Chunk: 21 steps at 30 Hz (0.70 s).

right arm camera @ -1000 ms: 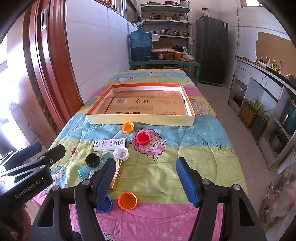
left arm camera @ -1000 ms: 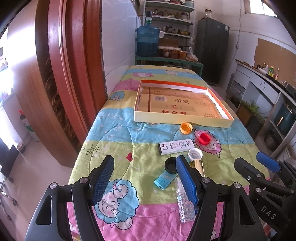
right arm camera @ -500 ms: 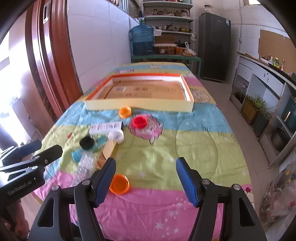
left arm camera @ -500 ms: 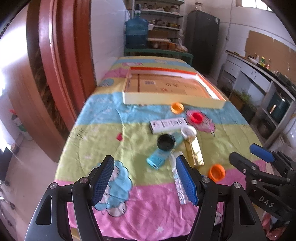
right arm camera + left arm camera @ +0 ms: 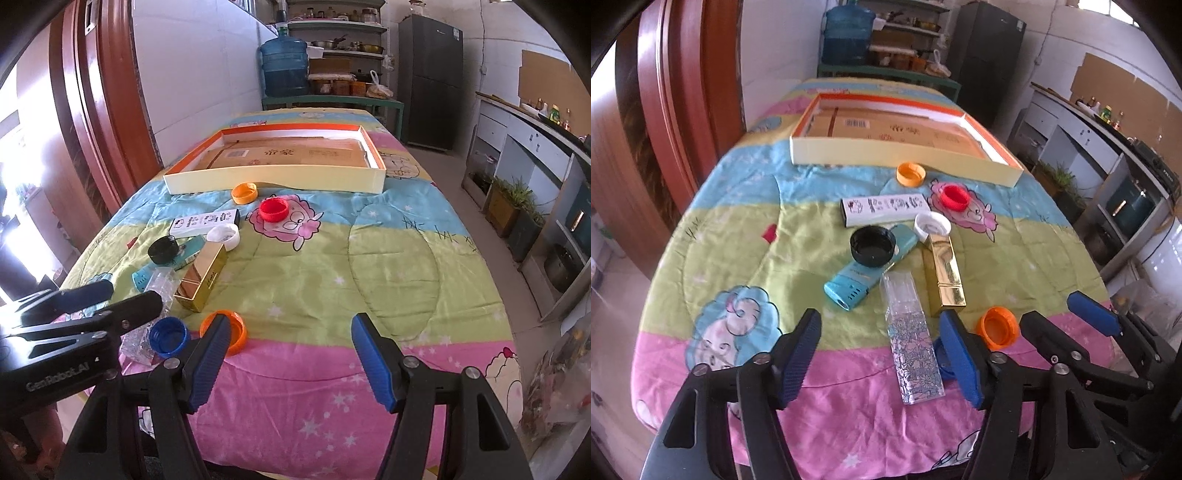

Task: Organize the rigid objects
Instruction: 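Move the left tool to the clear plastic container while the right tool approaches the orange cap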

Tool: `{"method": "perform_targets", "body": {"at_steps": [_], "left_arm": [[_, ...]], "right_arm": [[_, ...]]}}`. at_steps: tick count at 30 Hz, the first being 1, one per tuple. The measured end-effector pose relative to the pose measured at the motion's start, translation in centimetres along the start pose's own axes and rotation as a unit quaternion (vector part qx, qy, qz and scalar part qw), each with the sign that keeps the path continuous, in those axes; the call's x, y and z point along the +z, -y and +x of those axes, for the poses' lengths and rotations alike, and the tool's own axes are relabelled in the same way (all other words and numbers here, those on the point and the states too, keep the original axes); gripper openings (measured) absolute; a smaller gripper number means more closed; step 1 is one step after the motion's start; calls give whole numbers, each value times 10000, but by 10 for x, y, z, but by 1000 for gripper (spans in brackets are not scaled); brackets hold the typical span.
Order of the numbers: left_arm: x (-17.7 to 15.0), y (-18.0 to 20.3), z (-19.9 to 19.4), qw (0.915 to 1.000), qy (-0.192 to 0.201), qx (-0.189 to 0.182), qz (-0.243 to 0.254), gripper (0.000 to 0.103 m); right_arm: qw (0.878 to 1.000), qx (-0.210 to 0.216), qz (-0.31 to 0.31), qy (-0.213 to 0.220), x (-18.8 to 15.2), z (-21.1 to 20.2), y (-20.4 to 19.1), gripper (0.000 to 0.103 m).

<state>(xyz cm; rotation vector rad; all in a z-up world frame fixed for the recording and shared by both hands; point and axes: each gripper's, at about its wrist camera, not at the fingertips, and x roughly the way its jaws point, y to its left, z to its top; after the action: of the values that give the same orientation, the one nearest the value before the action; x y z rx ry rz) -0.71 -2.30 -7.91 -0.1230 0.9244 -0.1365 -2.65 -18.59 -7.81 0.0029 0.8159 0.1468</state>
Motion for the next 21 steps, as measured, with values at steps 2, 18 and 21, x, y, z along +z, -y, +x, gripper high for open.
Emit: {"method": "perform_targets", "body": {"at_steps": [2,18,21], "left_arm": [[0,-1,5,9999,-88,-58,-66,60],[1,4,10,9992,-67,-400,-65,24],[1,3,8,9993,-44,-376,-69,22]], "right_arm": [[10000,42,8,-28,0,2,0,67],[9991,357,-186,-119,-5,7,-9,67],[9988,413,-233,-156,-7,6,-11,67]]}}
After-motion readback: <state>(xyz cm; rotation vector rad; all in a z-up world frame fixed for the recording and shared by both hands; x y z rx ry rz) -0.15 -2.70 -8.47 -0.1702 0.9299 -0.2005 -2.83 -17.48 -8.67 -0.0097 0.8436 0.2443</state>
